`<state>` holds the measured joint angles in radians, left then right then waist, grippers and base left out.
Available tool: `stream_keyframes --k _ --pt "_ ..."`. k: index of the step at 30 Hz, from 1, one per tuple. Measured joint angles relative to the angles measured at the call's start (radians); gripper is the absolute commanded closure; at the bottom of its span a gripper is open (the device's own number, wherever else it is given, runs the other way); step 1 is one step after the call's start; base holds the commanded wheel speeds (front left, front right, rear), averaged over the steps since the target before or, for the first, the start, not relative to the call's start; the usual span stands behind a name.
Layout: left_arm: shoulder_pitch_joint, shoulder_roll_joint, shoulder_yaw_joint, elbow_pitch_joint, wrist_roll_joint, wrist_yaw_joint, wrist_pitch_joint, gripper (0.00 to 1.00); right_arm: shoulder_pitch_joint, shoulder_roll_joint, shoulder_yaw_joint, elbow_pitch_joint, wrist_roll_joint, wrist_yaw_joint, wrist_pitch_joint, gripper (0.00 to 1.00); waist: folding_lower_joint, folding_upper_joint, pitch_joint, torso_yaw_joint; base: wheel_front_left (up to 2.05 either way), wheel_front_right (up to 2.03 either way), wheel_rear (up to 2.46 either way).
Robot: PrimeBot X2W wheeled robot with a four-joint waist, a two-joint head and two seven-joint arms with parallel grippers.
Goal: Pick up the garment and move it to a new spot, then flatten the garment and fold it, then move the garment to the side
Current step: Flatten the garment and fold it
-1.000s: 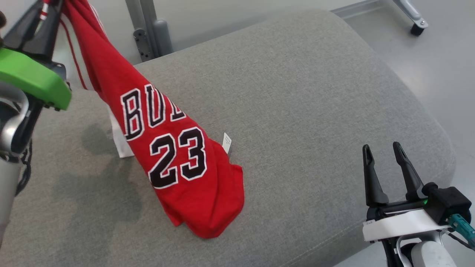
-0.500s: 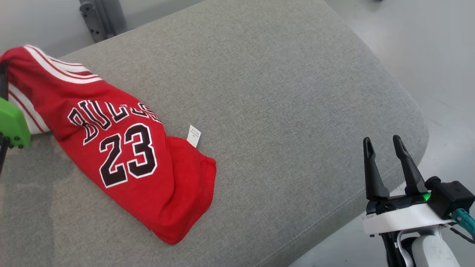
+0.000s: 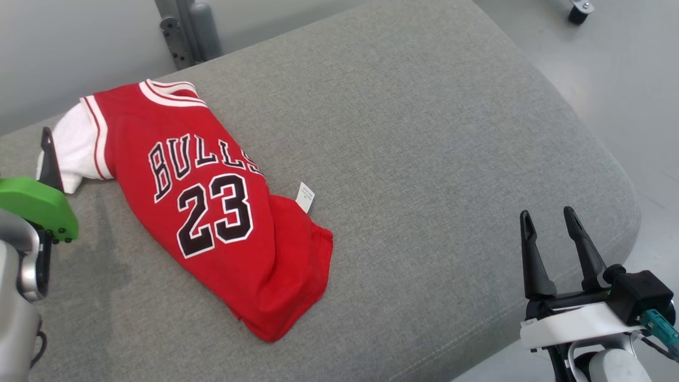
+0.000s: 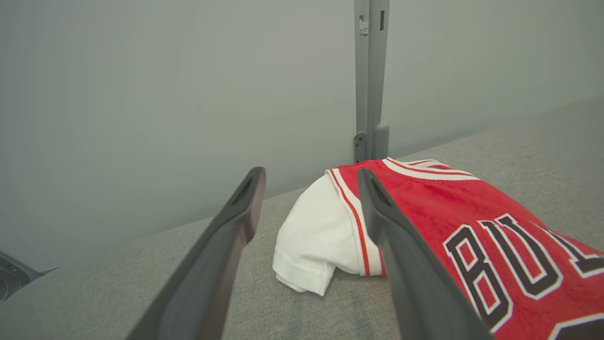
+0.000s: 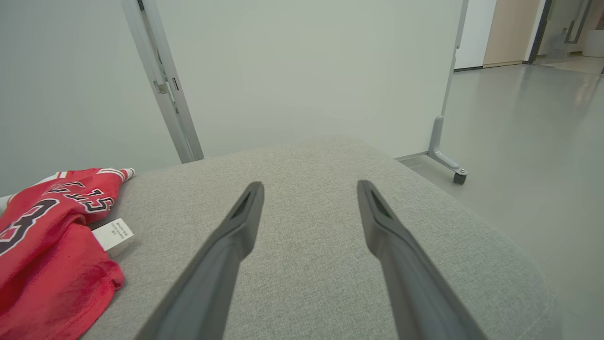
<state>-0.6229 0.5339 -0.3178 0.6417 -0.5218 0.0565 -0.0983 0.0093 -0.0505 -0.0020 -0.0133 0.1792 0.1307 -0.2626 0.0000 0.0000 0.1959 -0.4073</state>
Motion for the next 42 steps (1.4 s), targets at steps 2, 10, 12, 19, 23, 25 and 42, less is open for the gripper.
stream_keyframes --k 2,10,12,19,23,25,42 --pt "0.047 -0.01 -0.005 -0.084 0.0 0.025 0.006 0.0 0.011 0.0 0.004 0.001 -0.009 0.0 0.0 0.0 0.0 0.0 -0.019 0.019 0.0 0.0 0.0" --pt "0.194 -0.139 -0.184 -0.494 0.044 0.086 0.133 0.0 0.029 0.0 0.003 -0.002 -0.032 0.0 0.0 0.0 0.0 0.0 -0.085 0.101 0.0 0.0 0.0" --pt "0.205 -0.177 -0.247 -0.551 0.071 0.086 0.165 0.0 0.029 0.0 0.005 -0.003 -0.033 0.0 0.0 0.0 0.0 0.0 -0.096 0.115 0.0 0.0 0.0" --pt "0.193 -0.318 -0.431 -0.542 0.115 0.067 0.256 0.0 0.025 0.0 0.021 -0.003 -0.033 0.0 0.0 0.0 0.0 0.0 -0.106 0.122 0.0 0.0 0.0" --pt "0.16 -0.378 -0.494 -0.477 0.146 0.057 0.297 0.0 0.02 -0.001 0.018 -0.003 -0.03 0.0 0.0 0.0 0.0 0.0 -0.094 0.096 0.0 0.0 0.0" --pt "0.139 -0.398 -0.503 -0.435 0.149 0.057 0.315 0.0 0.019 -0.001 0.021 -0.003 -0.028 0.0 0.0 0.0 0.0 0.0 -0.085 0.082 0.0 0.0 0.0" --pt "0.11 -0.31 -0.529 -0.218 0.157 0.058 0.476 0.0 -0.009 0.0 0.01 -0.002 0.056 0.0 0.0 0.0 0.0 0.0 0.045 0.01 0.0 0.0 0.0"
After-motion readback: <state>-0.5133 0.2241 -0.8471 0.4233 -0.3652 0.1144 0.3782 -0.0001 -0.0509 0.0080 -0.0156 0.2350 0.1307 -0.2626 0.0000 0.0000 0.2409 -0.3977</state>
